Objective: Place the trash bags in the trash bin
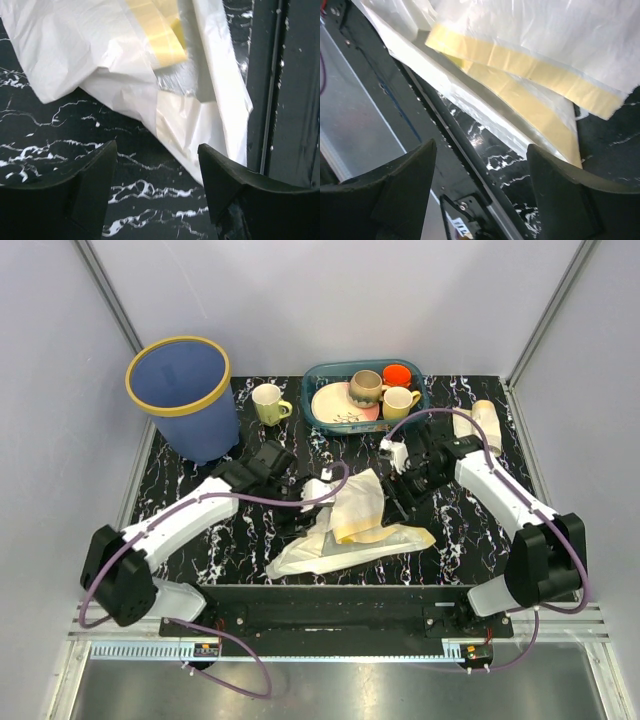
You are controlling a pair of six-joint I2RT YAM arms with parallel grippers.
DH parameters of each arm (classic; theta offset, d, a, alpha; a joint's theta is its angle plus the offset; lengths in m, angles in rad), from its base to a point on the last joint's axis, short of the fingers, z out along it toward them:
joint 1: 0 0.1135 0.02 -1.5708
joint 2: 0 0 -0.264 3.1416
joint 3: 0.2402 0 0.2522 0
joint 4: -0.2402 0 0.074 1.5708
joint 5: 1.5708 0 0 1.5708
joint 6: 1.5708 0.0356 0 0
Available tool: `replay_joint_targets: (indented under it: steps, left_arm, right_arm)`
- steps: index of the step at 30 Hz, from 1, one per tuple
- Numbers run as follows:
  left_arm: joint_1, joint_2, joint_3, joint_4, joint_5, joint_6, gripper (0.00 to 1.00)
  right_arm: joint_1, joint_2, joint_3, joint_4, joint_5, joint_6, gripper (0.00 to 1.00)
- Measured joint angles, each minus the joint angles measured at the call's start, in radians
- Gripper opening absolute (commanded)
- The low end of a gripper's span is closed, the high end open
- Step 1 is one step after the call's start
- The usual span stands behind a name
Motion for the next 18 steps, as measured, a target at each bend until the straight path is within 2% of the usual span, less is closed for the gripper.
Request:
replay_joint_targets:
  steps: [7, 10, 11, 13, 14, 15, 16, 18]
  left_arm:
    - [-0.085, 0.180, -0.009, 0.192, -0.077, -0.170, 0.69]
    - [-0.113, 0.235, -0.012, 0.259, -0.105, -0.228, 0.64]
    - [-0.115, 0.252, -0.011, 0.277, -0.113, -0.244, 0.57]
    - [-0.116, 0.282, -0.011, 0.305, -0.127, -0.270, 0.38]
    - [-0.116, 0.301, -0.011, 0.318, -0.135, -0.289, 0.17]
    - [-0.111, 0.312, -0.011, 0.327, -0.144, -0.306, 0.09]
    - [-0.106, 0.315, -0.011, 0.333, -0.145, -0.327, 0.02]
    - [-0.080, 0.316, -0.012, 0.357, -0.127, -0.385, 0.00]
  right_arm:
    - [0.066, 0.015, -0.073, 0.193, -0.087, 0.238, 0.77]
    - [0.087, 0.035, -0.108, 0.275, -0.109, 0.344, 0.76]
    - [0.087, 0.049, -0.113, 0.293, -0.115, 0.376, 0.76]
    - [0.082, 0.077, -0.122, 0.326, -0.127, 0.425, 0.75]
    - [0.075, 0.089, -0.131, 0.339, -0.137, 0.449, 0.76]
    - [0.066, 0.094, -0.142, 0.349, -0.145, 0.469, 0.76]
    - [0.055, 0.095, -0.154, 0.356, -0.150, 0.488, 0.77]
    - [0.034, 0.093, -0.175, 0.369, -0.162, 0.533, 0.76]
